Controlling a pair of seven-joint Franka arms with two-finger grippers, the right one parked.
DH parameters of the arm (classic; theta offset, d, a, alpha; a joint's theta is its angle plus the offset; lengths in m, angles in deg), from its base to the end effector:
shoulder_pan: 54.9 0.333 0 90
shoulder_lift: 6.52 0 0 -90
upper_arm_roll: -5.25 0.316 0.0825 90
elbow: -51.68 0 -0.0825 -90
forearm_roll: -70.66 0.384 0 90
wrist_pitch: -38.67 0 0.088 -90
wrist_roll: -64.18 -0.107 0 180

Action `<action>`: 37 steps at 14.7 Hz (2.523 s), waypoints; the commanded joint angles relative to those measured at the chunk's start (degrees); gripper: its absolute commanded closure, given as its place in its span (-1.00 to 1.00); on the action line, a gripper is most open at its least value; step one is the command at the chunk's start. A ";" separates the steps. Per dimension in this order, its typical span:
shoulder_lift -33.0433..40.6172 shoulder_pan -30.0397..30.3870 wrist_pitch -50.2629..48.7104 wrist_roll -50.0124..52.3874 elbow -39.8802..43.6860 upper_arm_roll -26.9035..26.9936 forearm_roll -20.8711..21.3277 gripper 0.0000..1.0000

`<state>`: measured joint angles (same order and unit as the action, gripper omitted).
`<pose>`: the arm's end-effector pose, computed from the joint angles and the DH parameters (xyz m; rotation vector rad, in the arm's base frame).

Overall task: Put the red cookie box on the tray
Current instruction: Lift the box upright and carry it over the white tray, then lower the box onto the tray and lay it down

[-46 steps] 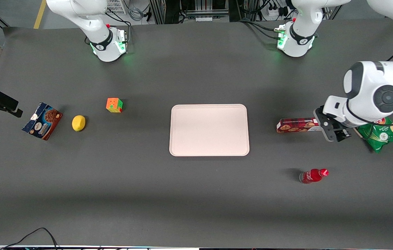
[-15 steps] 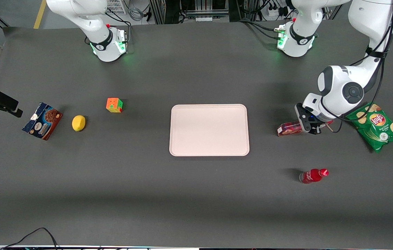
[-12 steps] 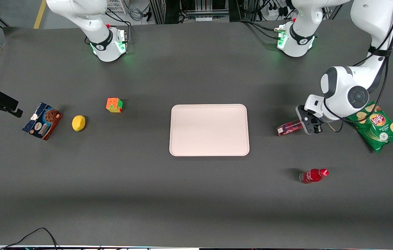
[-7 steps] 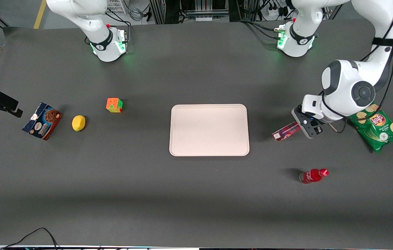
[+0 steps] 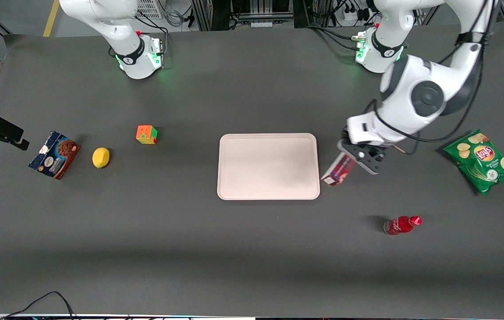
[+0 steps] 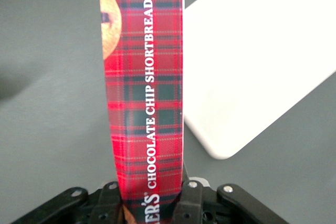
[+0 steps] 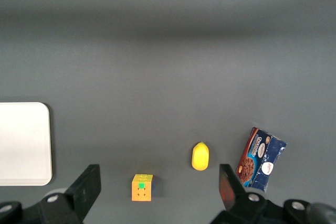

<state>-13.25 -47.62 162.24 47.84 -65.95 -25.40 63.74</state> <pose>0.5218 -0.2252 0.3900 2.8378 -0.9140 -0.0136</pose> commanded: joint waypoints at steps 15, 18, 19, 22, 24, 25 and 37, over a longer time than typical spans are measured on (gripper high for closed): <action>-18.04 -5.70 22.67 60.90 -3.92 -8.91 22.40 1.00; -20.16 -6.14 24.87 60.90 -3.92 -7.51 22.66 1.00; -20.42 -6.40 25.14 60.99 -3.92 -6.54 22.66 1.00; -20.95 -6.49 26.81 63.44 -3.92 -5.65 22.66 1.00; -21.04 -6.49 27.34 63.89 -3.84 -5.13 22.66 1.00; -21.13 -6.58 27.34 63.89 -3.84 -4.95 22.92 1.00; -22.27 -7.10 36.97 63.98 -7.08 -1.62 28.37 -0.34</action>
<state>-35.33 -53.53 191.26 109.96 -70.34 -29.57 89.44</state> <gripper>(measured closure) 0.643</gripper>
